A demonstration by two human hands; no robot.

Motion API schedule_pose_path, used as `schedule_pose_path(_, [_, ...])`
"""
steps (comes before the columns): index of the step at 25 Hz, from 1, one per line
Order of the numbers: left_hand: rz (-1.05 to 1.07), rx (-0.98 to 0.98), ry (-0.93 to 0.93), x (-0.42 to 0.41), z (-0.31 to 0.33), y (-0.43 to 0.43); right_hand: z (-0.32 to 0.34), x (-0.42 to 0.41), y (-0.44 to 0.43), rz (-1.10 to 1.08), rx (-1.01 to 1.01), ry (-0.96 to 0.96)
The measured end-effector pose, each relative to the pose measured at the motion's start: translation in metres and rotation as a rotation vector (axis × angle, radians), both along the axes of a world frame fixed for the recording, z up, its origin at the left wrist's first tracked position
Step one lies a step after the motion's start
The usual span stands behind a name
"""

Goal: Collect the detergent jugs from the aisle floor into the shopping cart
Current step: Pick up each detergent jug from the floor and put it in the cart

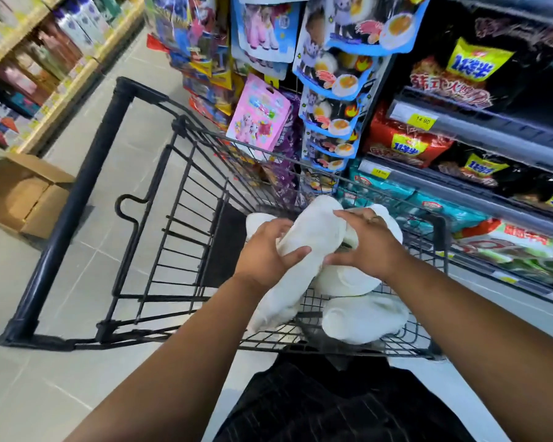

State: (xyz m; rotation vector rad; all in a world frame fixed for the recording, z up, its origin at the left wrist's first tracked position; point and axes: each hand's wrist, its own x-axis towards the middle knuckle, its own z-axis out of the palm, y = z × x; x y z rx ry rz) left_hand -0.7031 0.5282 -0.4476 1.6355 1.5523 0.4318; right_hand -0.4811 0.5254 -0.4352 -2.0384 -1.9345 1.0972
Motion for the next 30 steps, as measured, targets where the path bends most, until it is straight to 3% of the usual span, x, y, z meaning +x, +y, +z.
schedule_pose_path(5, [-0.04, 0.072, -0.046, 0.056, 0.02, -0.01, 0.02, 0.071, -0.041, -0.171, 0.032, 0.05])
schedule_pose_path(10, [-0.21, 0.142, -0.079, 0.166, 0.047, -0.042, 0.045, 0.179, -0.112, -0.354, 0.109, 0.1])
schedule_pose_path(19, [-0.798, 0.193, -0.059, 0.473, 0.104, -0.159, 0.108, 0.425, -0.321, -0.814, 0.336, 0.089])
schedule_pose_path(30, [-1.405, 0.158, -0.205, 0.81, 0.154, -0.302, 0.158, 0.627, -0.534, -1.415, 0.495, -0.055])
